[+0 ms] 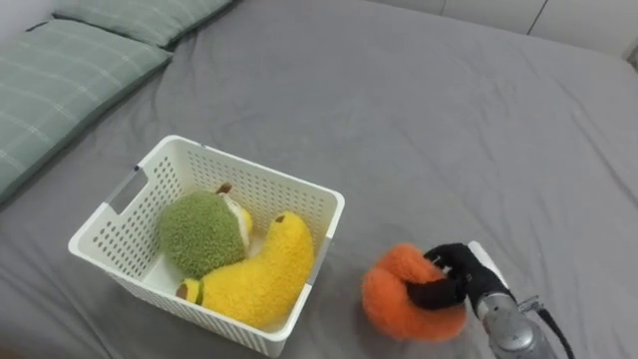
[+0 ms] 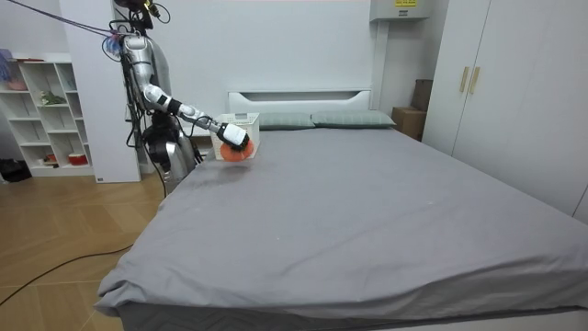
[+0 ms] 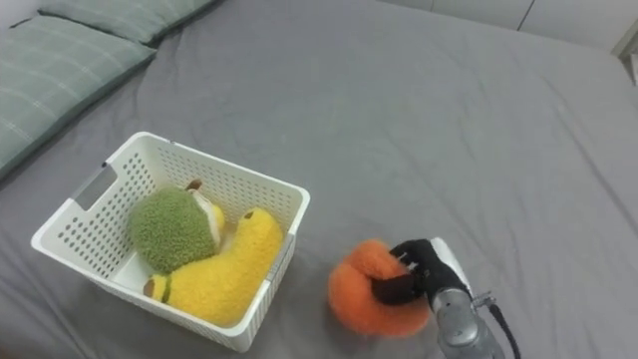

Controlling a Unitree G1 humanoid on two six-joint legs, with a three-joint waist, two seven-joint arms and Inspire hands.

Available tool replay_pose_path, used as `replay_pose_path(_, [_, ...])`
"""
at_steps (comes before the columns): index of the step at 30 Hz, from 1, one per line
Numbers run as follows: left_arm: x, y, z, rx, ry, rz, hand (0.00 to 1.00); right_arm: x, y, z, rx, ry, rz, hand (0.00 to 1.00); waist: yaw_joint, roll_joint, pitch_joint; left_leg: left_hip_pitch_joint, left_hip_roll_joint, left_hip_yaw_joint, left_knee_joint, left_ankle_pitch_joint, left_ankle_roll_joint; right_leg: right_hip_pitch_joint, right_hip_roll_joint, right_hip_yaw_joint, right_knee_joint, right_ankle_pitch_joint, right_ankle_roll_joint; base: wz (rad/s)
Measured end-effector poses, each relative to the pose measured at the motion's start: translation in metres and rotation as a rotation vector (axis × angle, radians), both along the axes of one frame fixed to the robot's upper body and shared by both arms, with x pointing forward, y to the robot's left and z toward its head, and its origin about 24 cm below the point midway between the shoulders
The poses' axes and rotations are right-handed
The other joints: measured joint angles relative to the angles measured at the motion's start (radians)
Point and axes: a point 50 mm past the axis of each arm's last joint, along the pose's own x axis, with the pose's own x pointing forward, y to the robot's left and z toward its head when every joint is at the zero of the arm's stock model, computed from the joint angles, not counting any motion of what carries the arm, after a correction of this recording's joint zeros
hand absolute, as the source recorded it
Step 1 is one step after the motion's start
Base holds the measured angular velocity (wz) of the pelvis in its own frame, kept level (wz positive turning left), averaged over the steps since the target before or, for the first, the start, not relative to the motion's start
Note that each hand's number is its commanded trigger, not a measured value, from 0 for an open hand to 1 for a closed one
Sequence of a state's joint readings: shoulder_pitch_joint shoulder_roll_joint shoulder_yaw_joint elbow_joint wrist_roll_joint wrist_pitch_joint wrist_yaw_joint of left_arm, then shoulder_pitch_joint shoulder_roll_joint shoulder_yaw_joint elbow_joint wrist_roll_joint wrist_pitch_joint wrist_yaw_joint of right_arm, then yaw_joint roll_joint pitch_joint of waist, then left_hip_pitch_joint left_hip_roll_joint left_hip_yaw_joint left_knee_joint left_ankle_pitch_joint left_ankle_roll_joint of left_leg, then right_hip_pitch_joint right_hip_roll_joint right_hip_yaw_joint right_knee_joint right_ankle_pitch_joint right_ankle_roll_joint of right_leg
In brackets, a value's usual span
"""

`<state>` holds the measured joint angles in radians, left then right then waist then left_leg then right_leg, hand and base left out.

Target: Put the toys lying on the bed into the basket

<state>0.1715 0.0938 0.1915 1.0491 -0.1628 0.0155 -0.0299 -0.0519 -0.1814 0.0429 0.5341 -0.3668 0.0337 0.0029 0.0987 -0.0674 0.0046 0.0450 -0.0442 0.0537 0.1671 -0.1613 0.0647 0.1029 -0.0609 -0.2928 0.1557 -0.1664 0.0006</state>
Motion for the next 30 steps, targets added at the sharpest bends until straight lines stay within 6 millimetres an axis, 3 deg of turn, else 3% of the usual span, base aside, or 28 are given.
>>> replay_pose_path(8, [-0.005, 0.004, 0.0, 0.008, 0.006, 0.029, 0.0, 0.018, -0.004, 0.049, -0.016, -0.221, 0.015, 1.0, -0.015, -0.011, -0.0077, 0.003, 0.002, 0.026, -0.007, -0.002, 0.003, -0.002, 0.007, 0.018, -0.001, 0.001, 0.002, -0.07])
replay_pose_path(14, [-0.007, 0.007, 0.002, 0.023, 0.004, 0.026, 0.0, 0.024, -0.007, 0.08, -0.043, -0.351, 0.021, 1.0, -0.015, -0.012, -0.009, 0.002, 0.002, 0.027, -0.007, -0.005, 0.006, -0.014, 0.005, 0.021, 0.003, 0.002, 0.004, -0.01])
replay_pose_path(22, [-0.014, 0.006, -0.001, 0.017, 0.037, 0.027, 0.0, 0.029, -0.001, 0.133, -0.052, -0.563, 0.068, 1.0, -0.004, -0.002, -0.0019, 0.009, 0.001, 0.031, -0.017, -0.006, 0.008, -0.013, 0.007, 0.041, 0.016, 0.004, 0.006, -0.03])
replay_pose_path(30, [-0.007, 0.006, 0.001, 0.021, 0.014, 0.011, 0.0, 0.034, 0.008, 0.156, -0.077, -0.621, 0.129, 1.0, 0.017, -0.001, -0.0011, 0.002, 0.002, 0.035, -0.016, -0.006, 0.008, -0.022, 0.006, 0.045, 0.021, 0.004, 0.006, -0.02])
